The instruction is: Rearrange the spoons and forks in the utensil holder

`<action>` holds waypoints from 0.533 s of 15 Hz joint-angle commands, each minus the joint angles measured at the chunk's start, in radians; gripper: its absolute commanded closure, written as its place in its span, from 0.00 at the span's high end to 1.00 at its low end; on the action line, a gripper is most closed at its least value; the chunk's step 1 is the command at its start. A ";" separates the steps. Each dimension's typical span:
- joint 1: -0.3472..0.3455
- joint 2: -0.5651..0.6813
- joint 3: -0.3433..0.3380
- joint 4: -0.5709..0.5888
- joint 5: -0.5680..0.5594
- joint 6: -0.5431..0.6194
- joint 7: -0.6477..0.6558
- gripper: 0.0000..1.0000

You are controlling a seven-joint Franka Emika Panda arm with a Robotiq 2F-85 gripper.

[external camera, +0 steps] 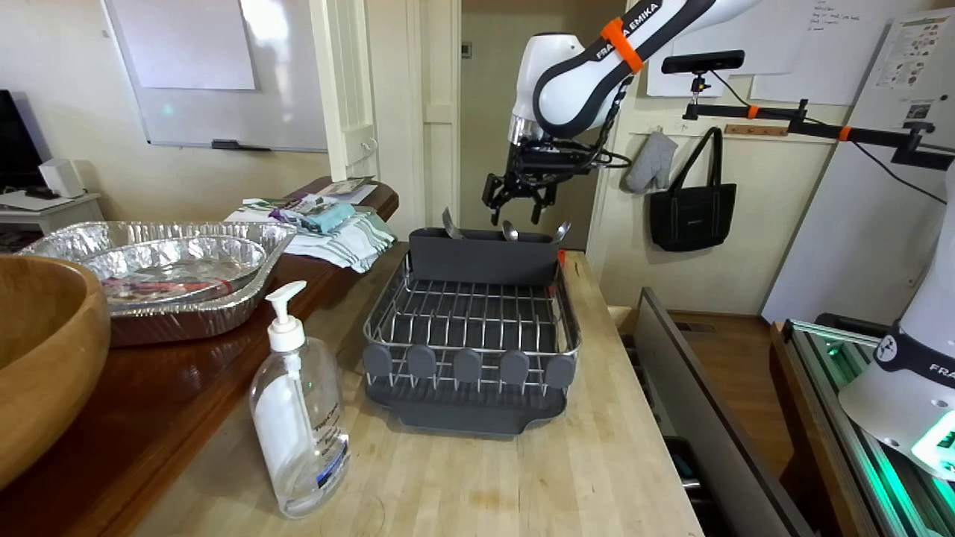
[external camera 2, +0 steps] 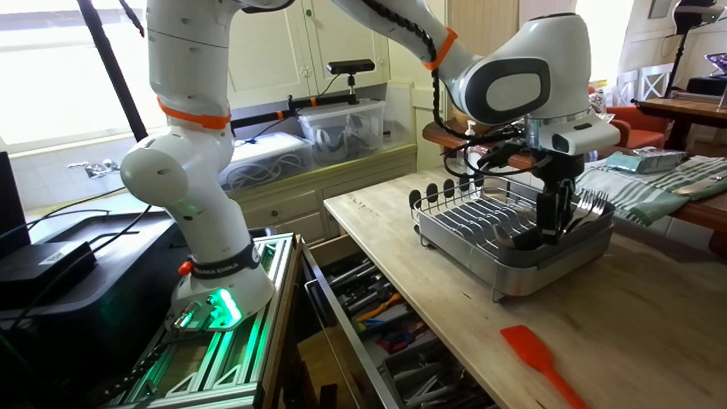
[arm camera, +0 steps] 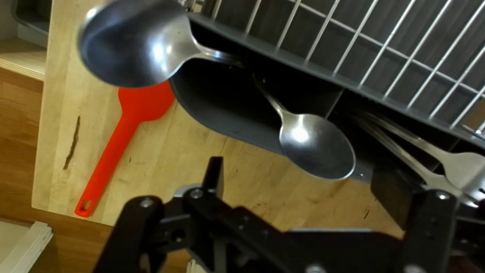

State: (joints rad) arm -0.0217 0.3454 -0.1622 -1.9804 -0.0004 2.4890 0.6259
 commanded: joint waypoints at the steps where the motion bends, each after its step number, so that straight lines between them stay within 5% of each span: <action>1: -0.009 0.028 0.005 0.025 0.021 0.000 -0.042 1.00; 8: 0.011 0.016 -0.026 0.024 -0.052 -0.070 -0.054 1.00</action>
State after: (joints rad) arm -0.0205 0.3625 -0.1708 -1.9659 -0.0185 2.4689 0.5855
